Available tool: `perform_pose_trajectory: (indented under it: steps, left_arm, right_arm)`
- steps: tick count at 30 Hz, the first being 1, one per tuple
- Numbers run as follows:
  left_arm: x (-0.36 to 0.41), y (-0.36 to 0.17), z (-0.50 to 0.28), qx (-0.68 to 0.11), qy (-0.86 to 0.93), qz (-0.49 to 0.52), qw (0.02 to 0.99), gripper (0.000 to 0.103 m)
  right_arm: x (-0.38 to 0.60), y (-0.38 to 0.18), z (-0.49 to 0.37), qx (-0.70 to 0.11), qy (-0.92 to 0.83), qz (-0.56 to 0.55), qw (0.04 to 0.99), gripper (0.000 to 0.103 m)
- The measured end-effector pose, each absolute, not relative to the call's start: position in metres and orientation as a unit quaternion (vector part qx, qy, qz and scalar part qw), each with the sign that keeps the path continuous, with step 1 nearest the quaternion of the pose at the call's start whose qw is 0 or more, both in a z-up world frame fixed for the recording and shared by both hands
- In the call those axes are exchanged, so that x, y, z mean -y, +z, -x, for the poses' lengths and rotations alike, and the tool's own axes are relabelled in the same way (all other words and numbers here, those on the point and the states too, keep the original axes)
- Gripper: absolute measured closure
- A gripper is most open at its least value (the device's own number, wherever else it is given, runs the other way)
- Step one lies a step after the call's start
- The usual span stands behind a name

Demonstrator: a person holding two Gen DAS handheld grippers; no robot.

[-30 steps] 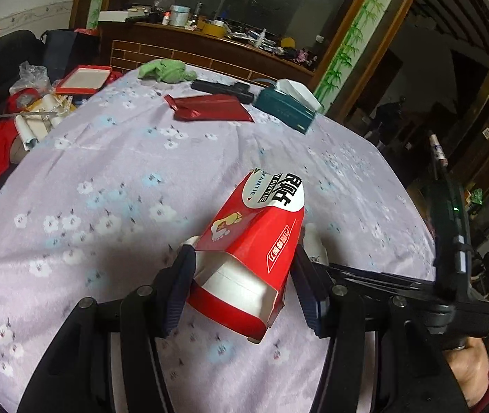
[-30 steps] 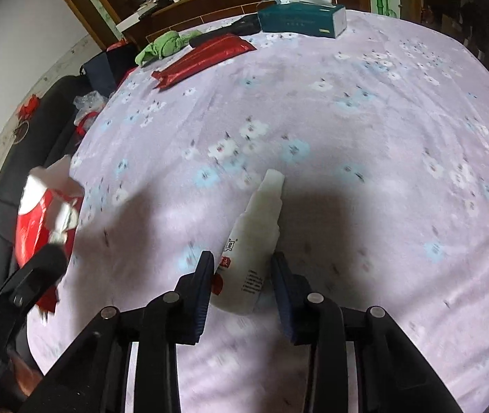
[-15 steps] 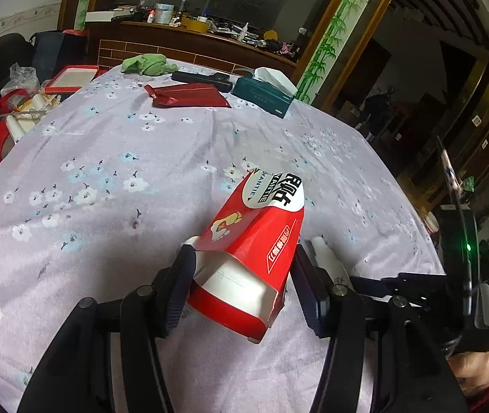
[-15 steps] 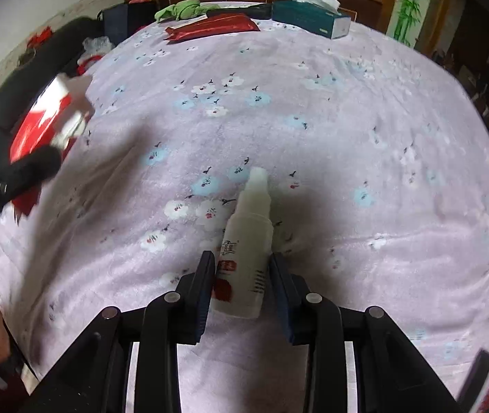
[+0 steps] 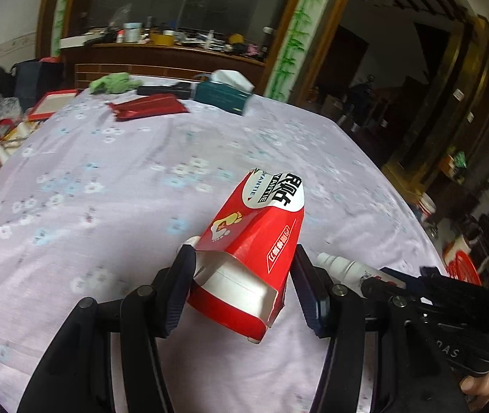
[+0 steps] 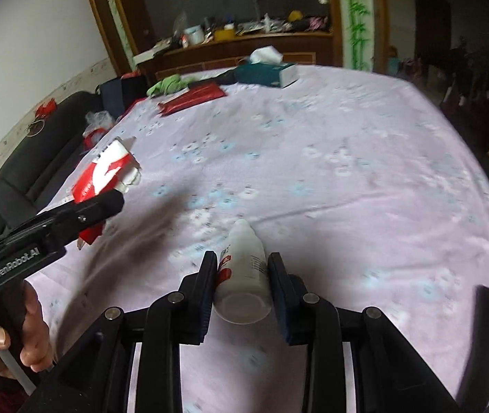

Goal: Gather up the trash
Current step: 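Lift the carton and white bottle off the table with both tools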

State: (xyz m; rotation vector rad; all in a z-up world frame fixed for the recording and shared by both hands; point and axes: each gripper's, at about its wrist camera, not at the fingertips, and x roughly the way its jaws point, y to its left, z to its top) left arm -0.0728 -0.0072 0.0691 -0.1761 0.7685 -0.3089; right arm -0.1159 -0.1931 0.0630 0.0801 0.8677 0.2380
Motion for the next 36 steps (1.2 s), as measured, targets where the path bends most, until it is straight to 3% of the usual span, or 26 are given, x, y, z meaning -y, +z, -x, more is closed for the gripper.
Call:
perform_pose_trajectory:
  steps: [21, 36]
  left_arm:
    - [0.047, 0.061, 0.094, -0.385, -0.165, 0.051, 0.906, 0.048]
    - [0.084, 0.070, 0.098, -0.379, -0.195, 0.027, 0.904, 0.048]
  right_arm:
    - [0.217, 0.015, 0.142, -0.488, 0.119, -0.035, 0.864, 0.070]
    - [0.248, 0.060, 0.176, -0.406, 0.074, -0.031, 0.910, 0.071]
